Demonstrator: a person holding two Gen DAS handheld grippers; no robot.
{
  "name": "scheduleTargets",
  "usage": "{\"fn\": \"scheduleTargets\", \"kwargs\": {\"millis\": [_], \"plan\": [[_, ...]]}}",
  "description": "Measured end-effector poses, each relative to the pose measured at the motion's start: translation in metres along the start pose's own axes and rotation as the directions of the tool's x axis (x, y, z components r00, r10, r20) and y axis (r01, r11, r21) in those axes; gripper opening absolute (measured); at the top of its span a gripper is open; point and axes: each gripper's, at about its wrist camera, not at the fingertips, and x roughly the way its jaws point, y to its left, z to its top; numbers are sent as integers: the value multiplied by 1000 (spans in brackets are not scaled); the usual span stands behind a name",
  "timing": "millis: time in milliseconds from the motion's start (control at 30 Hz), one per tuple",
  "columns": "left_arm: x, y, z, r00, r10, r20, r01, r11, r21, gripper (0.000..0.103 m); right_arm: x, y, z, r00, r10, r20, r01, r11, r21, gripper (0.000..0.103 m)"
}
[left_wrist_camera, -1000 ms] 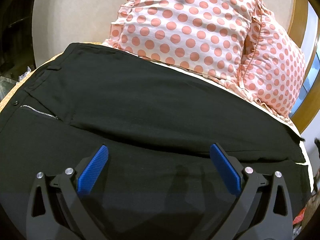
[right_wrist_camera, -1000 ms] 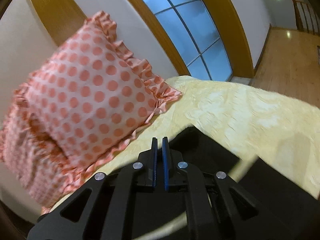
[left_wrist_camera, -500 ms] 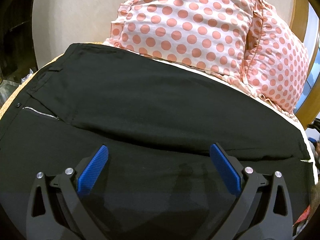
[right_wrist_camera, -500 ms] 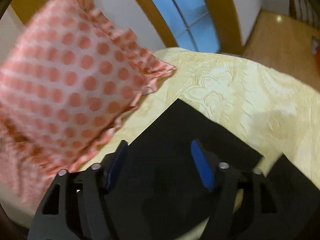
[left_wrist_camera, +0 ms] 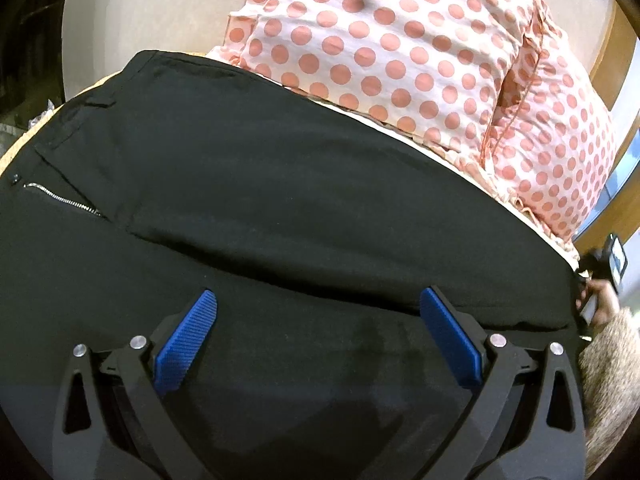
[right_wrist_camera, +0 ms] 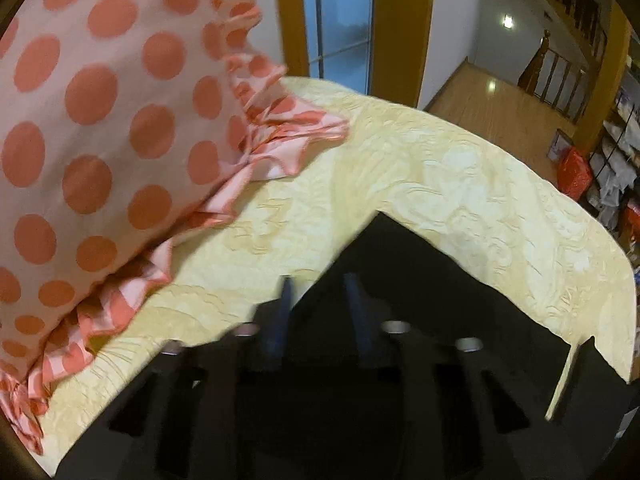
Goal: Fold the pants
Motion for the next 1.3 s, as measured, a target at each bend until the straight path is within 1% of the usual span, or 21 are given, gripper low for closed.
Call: {"fn": "scheduleTargets", "kwargs": {"millis": [67,100,133,167,200,267,333,367,467,533,633,733,800,900,967,1033,1067,1100,1133,1233,1300], "plan": [[-1,0,0,1000,-4,2,4,1000,-2,101,-4,-30,0,995,101,-12,-99,992,71,3],[-1,0,0,1000,-6,3,6,1000,-3,101,-5,-42,-1,992,125,-19,-122,988,99,3],[0,-1,0,1000,-7,3,7,1000,-4,101,-8,-56,-3,982,188,-15,-185,973,141,3],[0,-1,1,1000,-8,3,8,1000,-5,101,-13,-67,-6,968,249,1,-245,953,176,2],[0,-1,1,1000,-8,3,8,1000,-5,101,-19,-79,-10,959,282,16,-280,941,193,2],[-1,0,0,1000,-10,7,11,1000,-8,101,-38,-103,-21,922,382,66,-387,895,223,2],[-1,0,0,1000,-10,9,10,1000,-11,101,-52,-115,-30,899,431,82,-437,866,243,2],[-1,0,0,1000,-8,10,8,1000,-12,101,-56,-126,-37,883,462,81,-466,845,261,2],[-2,0,0,1000,-6,9,6,1000,-12,101,-57,-150,-55,853,520,49,-505,797,332,2],[-2,1,0,1000,-1,10,1,1000,-10,101,-58,-159,-66,837,546,44,-523,772,362,2],[-3,1,0,1000,9,18,-8,1000,-15,101,-71,-169,-81,823,565,63,-544,751,373,2],[-2,1,0,1000,13,15,-13,1000,-15,101,-73,-173,-81,807,586,70,-565,733,378,2],[-2,1,0,1000,16,13,-16,1000,-12,101,-68,-172,-78,795,604,55,-572,717,399,4],[-2,1,0,1000,20,20,-20,1000,-14,101,-59,-170,-77,785,619,36,-569,697,437,9],[-2,1,0,999,24,22,-23,1000,-13,101,-56,-169,-77,780,625,43,-575,686,445,12],[-2,1,0,1000,23,18,-23,1000,-10,101,-52,-169,-75,780,624,48,-576,686,445,19],[-2,1,0,1000,24,17,-24,1000,-9,101,-50,-169,-75,780,624,49,-575,683,450,28],[-2,1,0,1000,25,16,-25,1000,-8,101,-49,-169,-74,779,625,52,-575,680,455,30],[-2,1,0,1000,27,16,-27,1000,-7,101,-48,-169,-73,781,623,54,-575,681,454,30],[-2,1,0,999,28,15,-28,1000,-7,101,-46,-166,-70,796,604,53,-558,695,453,30],[-1,1,0,1000,27,16,-27,1000,-7,101,-44,-163,-68,806,589,52,-550,714,434,28]]}}
